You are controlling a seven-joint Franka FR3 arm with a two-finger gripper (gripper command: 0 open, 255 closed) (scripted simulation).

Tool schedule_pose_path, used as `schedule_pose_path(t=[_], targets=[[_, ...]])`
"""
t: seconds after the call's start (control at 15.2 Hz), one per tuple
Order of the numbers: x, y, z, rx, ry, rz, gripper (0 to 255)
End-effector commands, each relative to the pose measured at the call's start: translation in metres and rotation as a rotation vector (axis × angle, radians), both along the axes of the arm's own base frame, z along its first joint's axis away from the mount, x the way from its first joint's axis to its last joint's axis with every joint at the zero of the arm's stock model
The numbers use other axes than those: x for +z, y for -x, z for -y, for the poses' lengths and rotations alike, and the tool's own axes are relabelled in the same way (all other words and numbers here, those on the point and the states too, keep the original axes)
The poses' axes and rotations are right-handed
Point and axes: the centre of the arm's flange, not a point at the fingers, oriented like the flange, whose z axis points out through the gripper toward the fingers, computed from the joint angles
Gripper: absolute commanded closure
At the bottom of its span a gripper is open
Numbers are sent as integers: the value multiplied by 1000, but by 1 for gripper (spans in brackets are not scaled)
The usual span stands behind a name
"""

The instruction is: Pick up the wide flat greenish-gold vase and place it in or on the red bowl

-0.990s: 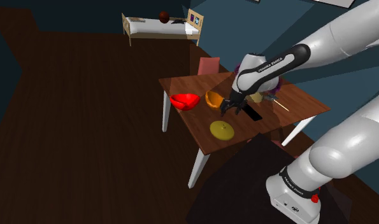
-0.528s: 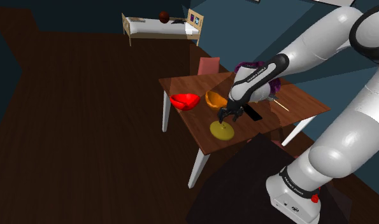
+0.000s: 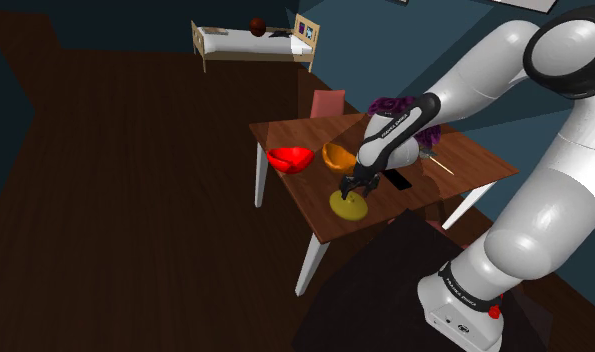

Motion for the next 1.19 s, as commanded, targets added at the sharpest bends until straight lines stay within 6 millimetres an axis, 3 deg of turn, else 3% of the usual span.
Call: schedule_pose_path(t=[0.0, 0.2, 0.26, 0.86, 1.12], targets=[[0, 0, 0, 0, 0, 0, 0], [0, 0, 0, 0, 0, 0, 0], [0, 0, 0, 0, 0, 0, 255], [0, 0, 0, 0, 0, 0, 255], [21, 0, 0, 0, 0, 0, 255]])
